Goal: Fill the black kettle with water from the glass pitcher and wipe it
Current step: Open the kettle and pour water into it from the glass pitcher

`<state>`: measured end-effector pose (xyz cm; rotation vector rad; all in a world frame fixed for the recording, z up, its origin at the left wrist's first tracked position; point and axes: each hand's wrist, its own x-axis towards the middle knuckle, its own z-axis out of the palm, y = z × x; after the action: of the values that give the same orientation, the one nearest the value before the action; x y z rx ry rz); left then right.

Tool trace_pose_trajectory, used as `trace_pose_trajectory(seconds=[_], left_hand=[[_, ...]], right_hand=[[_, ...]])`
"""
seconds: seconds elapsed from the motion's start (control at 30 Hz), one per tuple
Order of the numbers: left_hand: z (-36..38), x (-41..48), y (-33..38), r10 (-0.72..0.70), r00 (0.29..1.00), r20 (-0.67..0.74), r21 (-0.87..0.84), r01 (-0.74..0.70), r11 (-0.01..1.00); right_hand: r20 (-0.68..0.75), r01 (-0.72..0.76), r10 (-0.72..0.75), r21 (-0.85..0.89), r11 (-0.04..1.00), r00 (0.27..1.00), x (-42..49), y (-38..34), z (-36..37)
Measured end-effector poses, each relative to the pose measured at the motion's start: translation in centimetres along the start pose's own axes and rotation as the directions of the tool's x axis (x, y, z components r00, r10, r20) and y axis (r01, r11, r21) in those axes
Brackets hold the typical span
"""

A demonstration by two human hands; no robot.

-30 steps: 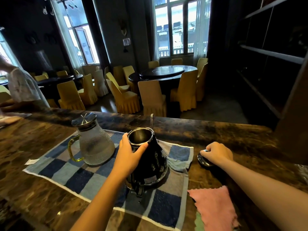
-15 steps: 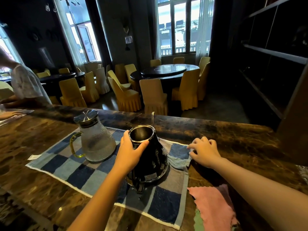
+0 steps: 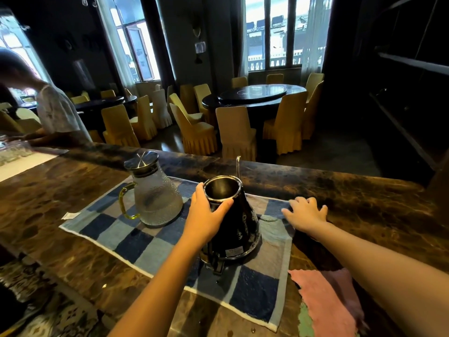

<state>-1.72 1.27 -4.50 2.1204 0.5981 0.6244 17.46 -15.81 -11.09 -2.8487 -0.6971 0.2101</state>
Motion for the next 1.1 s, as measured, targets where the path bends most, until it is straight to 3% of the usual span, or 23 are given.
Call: trace_pose_trajectory(seconds=[0.1,0.23,0.33,0.4,0.47,0.5,0.57,0.7,0.9,1.0,1.1], left_hand=[[-0.1,0.0,0.0,-0.006,1.000,-0.009,0.008,0.006,1.000],[0.0,-0.4,0.0,0.017,0.999,-0.050,0.034,-0.015,0.999],[0.1,-0.2,0.0,0.031,0.998,-0.054,0.063,-0.027,0.998],[0.1,0.1,-0.1,0.026,0.999,-0.030,0.132,-0.021,0.991],[0.0,0.5,-0.5,0.025,1.000,0.015,0.210,-0.027,0.977],[-0.2,0.6,-0.7,0.031,0.998,0.046,0.216,-0.040,0.976],[-1.2,0.7,-1.1,0.011,0.989,0.151,0.166,-0.037,0.985],[-5.0,-1.2,-4.2,-0.126,0.915,0.383,-0.072,0.165,0.984],[-14.4,-2.5,-13.1,-0.067,0.976,0.209,-0.174,0.104,0.979],[-18.6,-0.8,-17.6,-0.088,0.988,0.129,-0.192,0.112,0.975],[-21.8,2.3,-21.4,-0.179,0.982,0.069,-0.201,0.189,0.961]], right_hand=[[-0.170,0.149,-0.110,0.239,0.959,0.979,0.0,-1.9,-1.1],[-0.415,0.401,-0.226,0.405,0.822,0.881,-1.0,-6.2,-3.7],[-0.528,0.546,-0.295,0.417,0.726,0.796,-2.7,-10.1,-6.0],[-0.596,0.683,-0.421,0.321,0.657,0.684,-3.8,-12.8,-7.7],[-0.585,0.786,-0.550,0.281,0.551,0.596,-4.8,-15.7,-9.0],[-0.542,0.805,-0.602,0.306,0.508,0.586,-5.3,-17.3,-9.6],[-0.379,0.770,-0.677,0.411,0.488,0.631,-6.3,-20.8,-10.6],[0.054,0.555,-0.721,0.600,0.576,0.691,-6.4,-27.6,-10.6],[0.358,0.338,-0.571,0.536,0.774,0.739,-3.8,-35.2,-4.0],[0.392,0.126,-0.490,0.667,0.735,0.779,-3.3,-37.6,-1.1],[0.396,-0.096,-0.406,0.803,0.588,0.824,-2.6,-38.9,0.6]])
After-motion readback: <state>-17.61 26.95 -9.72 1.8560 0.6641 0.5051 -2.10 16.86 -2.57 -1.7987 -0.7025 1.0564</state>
